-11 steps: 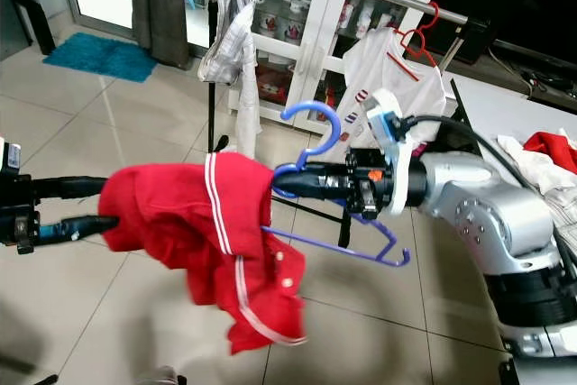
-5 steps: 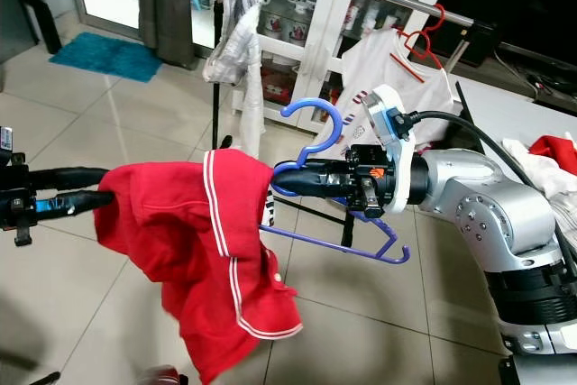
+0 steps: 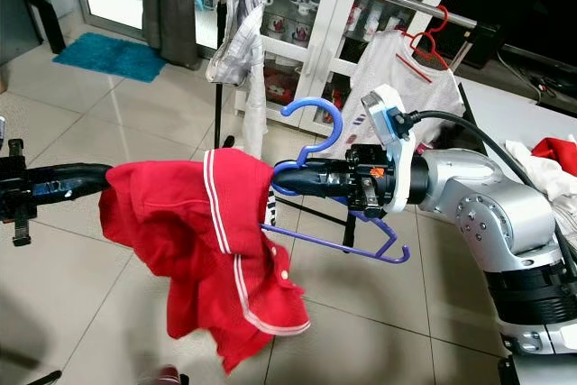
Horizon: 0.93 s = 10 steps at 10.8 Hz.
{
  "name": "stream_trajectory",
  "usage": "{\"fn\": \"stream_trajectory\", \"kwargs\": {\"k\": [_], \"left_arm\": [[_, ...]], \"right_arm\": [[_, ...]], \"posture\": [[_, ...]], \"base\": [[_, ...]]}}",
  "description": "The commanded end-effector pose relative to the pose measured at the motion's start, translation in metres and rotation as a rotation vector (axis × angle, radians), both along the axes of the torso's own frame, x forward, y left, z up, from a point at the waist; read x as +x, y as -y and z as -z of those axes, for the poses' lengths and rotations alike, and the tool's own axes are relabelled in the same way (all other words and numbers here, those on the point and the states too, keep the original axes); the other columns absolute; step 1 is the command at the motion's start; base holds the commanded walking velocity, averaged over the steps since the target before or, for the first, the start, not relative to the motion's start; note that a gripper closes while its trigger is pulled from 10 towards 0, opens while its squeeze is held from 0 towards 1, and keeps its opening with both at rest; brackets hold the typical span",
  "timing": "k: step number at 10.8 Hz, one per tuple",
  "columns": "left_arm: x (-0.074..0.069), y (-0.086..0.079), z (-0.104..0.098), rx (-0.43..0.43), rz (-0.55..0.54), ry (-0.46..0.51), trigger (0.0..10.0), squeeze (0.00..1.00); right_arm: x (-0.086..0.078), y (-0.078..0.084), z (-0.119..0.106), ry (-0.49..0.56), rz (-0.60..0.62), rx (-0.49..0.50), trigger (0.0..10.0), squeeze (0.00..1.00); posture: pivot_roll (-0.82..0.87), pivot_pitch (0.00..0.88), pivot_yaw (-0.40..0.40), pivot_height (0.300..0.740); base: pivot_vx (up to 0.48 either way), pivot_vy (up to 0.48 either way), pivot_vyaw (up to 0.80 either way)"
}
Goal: Hang hanger
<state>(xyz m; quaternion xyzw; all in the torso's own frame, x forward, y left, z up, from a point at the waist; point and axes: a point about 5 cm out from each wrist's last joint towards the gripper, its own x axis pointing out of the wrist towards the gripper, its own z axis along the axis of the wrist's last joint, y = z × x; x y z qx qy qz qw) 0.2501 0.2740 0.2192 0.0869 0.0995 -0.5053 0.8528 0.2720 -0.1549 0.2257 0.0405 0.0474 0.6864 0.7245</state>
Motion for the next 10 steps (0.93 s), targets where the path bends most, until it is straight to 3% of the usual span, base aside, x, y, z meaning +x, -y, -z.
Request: {"fn": "stream_trajectory", "kwargs": {"k": [1,2,4,7,8,10], "left_arm": [[0.001,0.005,-0.009,-0.022,0.031,0.028,0.0,0.00],[0.000,0.006,-0.013,-0.036,0.043,0.039,0.0,0.00],[0.002,0.009,-0.042,-0.047,0.091,0.080,0.0,0.00],[0.002,0.005,-0.073,-0.011,0.131,0.087,0.0,0.00],[0.006,0.005,-0.092,-0.039,0.130,0.129,0.0,0.00],[0.011,0.005,-0.107,-0.086,0.118,0.158,0.0,0.00]], "right_arm": [[0.002,0.007,-0.008,0.038,0.033,0.029,10.0,0.00],[0.003,0.006,-0.005,0.038,0.052,0.021,10.0,0.00],[0.007,0.003,0.004,0.023,0.117,0.048,10.0,0.00],[0.005,-0.004,0.027,-0.015,0.191,0.063,10.0,0.00],[0.002,-0.006,0.040,-0.033,0.213,0.050,10.0,0.00],[0.001,-0.011,0.052,-0.021,0.273,0.037,10.0,0.00]], "posture": [[0.10,0.000,-0.142,0.740],[0.11,0.000,-0.132,0.740],[0.13,0.000,-0.110,0.740],[0.20,0.000,-0.050,0.740],[0.21,0.000,-0.036,0.740],[0.22,0.000,-0.017,0.740]], "base": [[0.000,0.000,0.00],[0.000,0.000,0.00],[0.000,0.000,0.00],[0.000,0.000,0.00],[0.000,0.000,0.00],[0.000,0.000,0.00]]}}
